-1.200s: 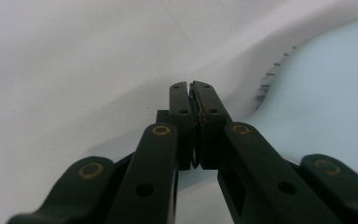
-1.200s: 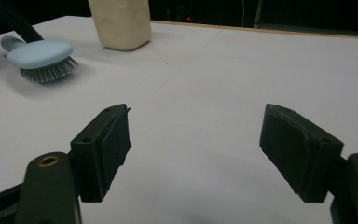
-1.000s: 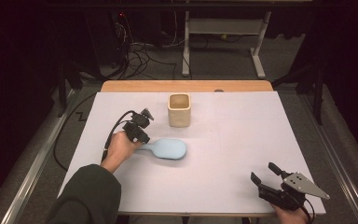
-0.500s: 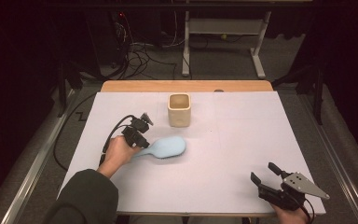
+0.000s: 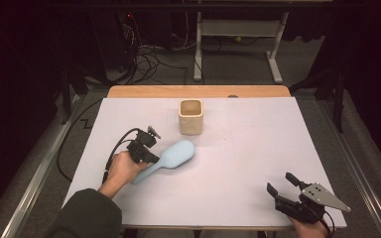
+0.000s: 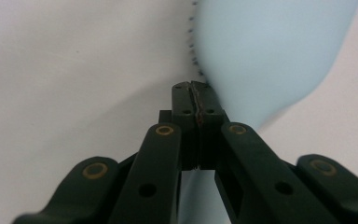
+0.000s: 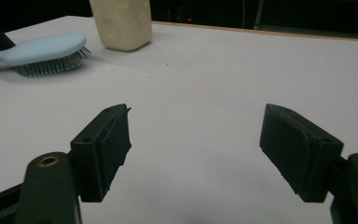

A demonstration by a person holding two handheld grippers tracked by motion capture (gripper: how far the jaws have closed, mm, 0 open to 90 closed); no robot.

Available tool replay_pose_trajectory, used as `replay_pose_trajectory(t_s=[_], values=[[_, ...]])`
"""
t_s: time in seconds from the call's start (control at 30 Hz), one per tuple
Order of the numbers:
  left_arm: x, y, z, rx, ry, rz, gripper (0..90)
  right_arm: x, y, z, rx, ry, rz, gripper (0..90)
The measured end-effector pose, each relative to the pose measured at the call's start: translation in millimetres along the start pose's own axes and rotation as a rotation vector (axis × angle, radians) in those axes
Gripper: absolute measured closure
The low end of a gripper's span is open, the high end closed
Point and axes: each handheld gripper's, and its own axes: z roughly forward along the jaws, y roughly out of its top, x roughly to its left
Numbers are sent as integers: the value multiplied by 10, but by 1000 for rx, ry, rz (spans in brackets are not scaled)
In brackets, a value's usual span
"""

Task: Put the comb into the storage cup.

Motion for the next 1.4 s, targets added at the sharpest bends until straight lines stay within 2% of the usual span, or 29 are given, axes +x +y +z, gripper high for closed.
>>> replay_pose_trajectory(t_s=[0.5,0.73,1.0,1.4], values=[[-13,-112,-3,-28,-57,-23,890,0,-1,1,0,3,-3,250],[-17,-180,-14,-33,-50,-24,890,1,0,0,-1,4,-3,250],[-44,-262,-30,-46,-18,-11,890,4,1,1,-1,6,-9,250],[-127,-374,-36,-76,-38,8,890,10,2,-1,-1,6,-11,250]])
